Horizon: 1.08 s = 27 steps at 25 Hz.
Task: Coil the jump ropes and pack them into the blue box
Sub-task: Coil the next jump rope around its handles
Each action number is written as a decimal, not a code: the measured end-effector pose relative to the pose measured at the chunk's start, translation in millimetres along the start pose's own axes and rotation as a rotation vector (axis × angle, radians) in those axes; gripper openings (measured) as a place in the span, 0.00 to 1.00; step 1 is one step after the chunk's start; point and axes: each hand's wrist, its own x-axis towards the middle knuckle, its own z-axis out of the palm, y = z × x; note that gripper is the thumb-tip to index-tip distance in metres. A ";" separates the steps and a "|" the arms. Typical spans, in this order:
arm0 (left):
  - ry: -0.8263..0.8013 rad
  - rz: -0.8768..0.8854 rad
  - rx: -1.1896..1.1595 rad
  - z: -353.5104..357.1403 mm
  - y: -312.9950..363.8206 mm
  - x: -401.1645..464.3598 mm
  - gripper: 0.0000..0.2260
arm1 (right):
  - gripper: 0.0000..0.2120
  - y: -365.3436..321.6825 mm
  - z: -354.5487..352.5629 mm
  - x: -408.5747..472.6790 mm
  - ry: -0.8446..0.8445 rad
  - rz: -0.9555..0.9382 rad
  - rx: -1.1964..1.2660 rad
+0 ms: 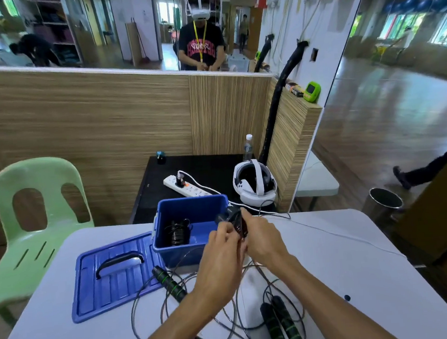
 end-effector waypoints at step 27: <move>0.330 -0.504 -0.720 -6.2 -37.5 -1.7 0.05 | 0.41 -43.4 42.3 -9.7 0.069 0.151 0.260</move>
